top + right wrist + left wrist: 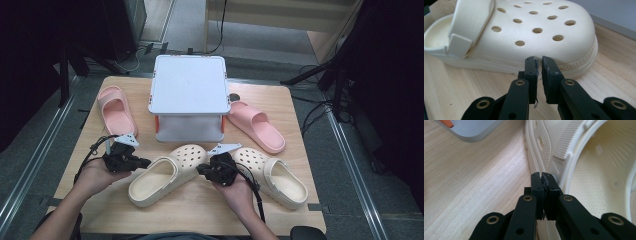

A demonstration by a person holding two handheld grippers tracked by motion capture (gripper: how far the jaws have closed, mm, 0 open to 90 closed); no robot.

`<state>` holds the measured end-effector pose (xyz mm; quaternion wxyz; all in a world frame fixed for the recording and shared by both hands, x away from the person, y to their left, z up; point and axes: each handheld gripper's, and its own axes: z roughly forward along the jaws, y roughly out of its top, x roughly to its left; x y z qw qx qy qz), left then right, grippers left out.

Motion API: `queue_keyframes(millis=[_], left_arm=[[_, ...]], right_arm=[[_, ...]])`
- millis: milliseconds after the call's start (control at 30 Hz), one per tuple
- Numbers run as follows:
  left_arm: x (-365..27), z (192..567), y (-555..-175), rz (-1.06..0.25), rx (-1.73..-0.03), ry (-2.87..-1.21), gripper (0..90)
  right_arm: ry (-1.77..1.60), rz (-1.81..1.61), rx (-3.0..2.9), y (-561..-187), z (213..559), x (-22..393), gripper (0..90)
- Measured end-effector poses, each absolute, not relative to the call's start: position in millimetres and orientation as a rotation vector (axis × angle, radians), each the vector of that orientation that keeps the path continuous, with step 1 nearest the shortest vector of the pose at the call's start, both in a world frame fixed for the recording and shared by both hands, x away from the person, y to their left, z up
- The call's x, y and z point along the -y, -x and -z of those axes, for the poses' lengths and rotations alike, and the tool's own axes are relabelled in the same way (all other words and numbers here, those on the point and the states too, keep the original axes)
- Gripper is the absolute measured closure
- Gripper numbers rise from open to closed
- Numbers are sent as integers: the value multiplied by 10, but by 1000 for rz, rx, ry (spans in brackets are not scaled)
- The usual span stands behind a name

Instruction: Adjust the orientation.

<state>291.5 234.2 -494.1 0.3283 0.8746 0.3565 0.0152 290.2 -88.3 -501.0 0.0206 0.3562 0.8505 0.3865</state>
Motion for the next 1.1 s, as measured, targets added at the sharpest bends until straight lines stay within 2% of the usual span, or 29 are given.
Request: queue_keyframes(millis=[367, 867, 1100], left_arm=[[-2250, 4941, -2699, -44, -908, -2315, 886], [-2039, 4966, -2607, -2, -956, -2264, 864], [-2144, 4912, -2688, 2, -1011, -2179, 734]], right_arm=[[-1092, -1197, -2628, -3032, 5017, 786, 900], [-1051, -1179, -2609, -3207, 5013, 684, 900], [-1055, -1223, -2599, -3221, 4964, 718, 810]])
